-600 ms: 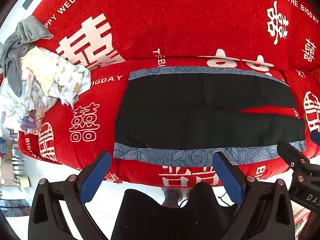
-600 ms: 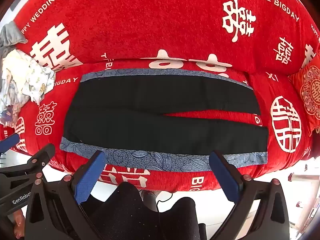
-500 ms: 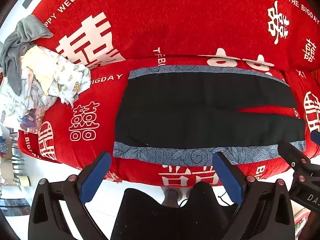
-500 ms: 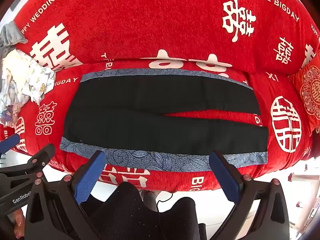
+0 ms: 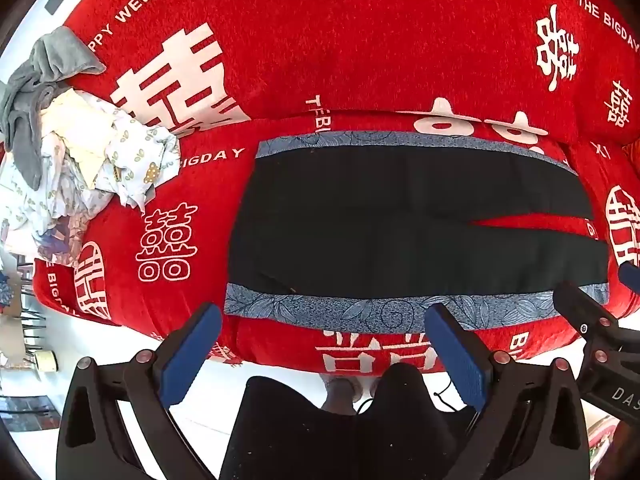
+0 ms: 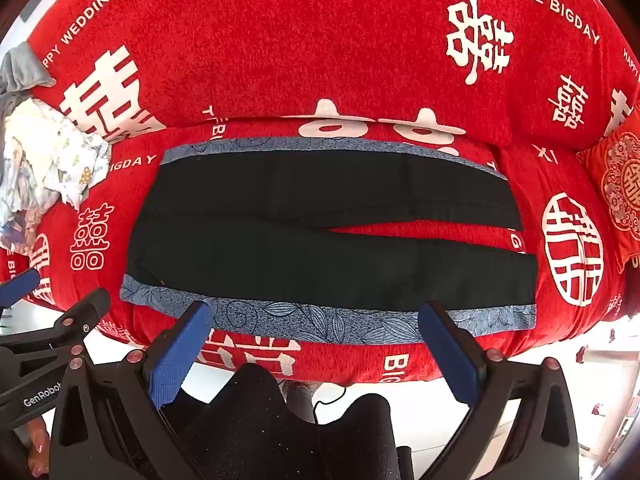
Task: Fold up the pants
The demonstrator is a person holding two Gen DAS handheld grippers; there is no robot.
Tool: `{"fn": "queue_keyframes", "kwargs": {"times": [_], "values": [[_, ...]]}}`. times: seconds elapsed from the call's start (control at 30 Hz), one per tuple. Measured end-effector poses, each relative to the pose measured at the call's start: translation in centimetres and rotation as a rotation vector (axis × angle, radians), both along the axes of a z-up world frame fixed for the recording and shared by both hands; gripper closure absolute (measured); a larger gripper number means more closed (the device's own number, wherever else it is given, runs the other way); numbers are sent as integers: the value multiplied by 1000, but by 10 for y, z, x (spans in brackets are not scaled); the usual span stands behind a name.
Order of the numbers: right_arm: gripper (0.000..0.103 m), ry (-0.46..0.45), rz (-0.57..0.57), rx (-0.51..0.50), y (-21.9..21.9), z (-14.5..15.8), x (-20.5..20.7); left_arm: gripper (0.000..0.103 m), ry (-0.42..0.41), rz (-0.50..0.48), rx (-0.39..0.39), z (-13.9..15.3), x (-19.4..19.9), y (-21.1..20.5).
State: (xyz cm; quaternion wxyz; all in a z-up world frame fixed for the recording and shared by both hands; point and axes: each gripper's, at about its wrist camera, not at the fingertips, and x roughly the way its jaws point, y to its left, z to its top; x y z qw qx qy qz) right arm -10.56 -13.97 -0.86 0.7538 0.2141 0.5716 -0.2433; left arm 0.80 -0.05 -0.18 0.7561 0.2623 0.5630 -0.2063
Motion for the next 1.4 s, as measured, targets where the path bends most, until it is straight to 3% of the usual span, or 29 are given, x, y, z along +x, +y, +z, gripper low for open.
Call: {"fn": "queue_keyframes", "kwargs": {"times": [0.97,1.4], "values": [[0,15,4,22,5,-9,4,1,41,2,-15,-3,-2,9],[0,-1,38,14,8,-3,18,1,-1,46,-10,5,10,14]]}}
